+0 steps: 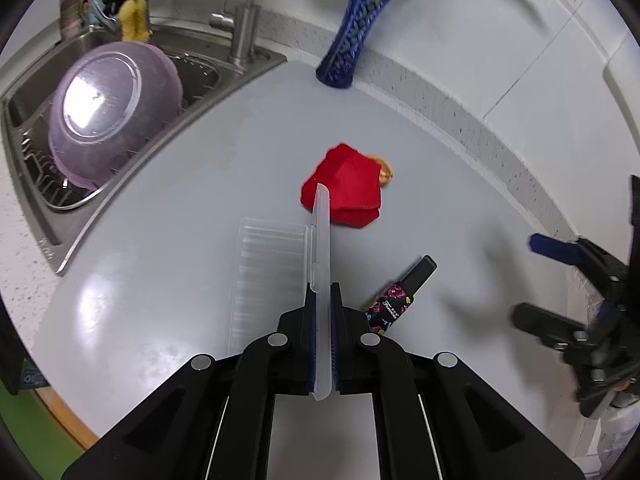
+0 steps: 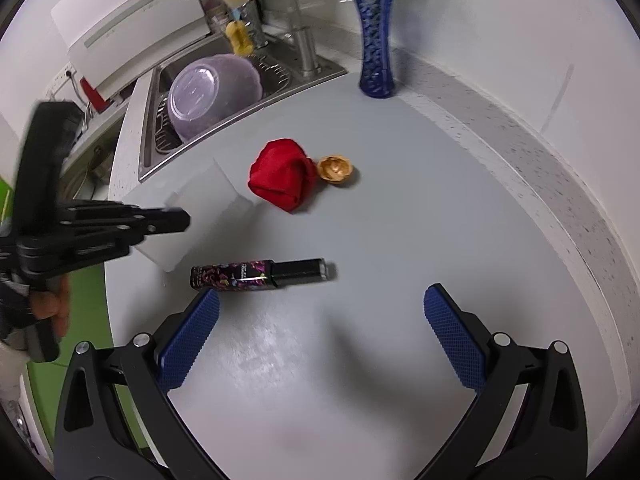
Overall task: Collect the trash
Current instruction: 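Grasp the clear ribbed plastic tray by its edge with the left tool, then grasp the black floral-patterned tube with the right tool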
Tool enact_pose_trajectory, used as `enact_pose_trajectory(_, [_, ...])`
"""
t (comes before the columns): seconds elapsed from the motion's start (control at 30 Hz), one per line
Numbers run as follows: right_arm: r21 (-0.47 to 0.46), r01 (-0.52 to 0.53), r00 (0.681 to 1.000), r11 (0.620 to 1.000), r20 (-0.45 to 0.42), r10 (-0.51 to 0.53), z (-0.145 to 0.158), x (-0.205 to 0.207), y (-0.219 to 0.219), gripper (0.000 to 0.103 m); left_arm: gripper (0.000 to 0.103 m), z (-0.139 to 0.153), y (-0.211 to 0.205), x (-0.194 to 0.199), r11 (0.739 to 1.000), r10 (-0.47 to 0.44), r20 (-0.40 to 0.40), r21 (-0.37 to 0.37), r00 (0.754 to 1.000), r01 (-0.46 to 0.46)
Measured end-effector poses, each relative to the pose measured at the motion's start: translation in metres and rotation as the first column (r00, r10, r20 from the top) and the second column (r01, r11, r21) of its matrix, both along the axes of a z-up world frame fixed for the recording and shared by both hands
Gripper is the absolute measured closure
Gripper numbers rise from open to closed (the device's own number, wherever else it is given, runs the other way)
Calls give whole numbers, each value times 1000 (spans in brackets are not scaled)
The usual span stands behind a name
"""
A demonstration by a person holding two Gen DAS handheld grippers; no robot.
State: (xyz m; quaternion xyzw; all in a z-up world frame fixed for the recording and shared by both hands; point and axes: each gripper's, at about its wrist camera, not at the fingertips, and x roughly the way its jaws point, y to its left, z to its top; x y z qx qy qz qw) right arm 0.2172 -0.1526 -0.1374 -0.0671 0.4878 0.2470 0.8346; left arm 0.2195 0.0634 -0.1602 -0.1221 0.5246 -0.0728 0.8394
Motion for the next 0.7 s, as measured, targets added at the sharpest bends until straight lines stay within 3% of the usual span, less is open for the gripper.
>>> enact_pose_trajectory(0.17, [-41, -112, 993, 993, -32, 111, -15, 9, 28, 3, 97, 14, 9, -15, 1000, 28, 19, 2, 999, -28])
enact_pose_trajectory(0.33, [-86, -277, 960, 957, -65, 272, -31, 16, 62, 3, 97, 24, 19, -28, 998, 66, 34, -1, 997, -66])
enact_pose_trajectory(0.47, [-142, -438, 899, 888, -82, 431, -41, 18, 85, 6, 97, 33, 29, -41, 996, 93, 46, -5, 995, -93])
enact_pose_trajectory(0.5, [-154, -470, 882, 869, -91, 462, -44, 18, 88, 15, 97, 35, 31, -44, 995, 100, 49, -6, 994, -99])
enact_pose_trajectory(0.7, [-200, -638, 770, 744, -161, 617, -63, 20, 108, 37, 97, 40, 44, -58, 989, 147, 57, -13, 988, -146])
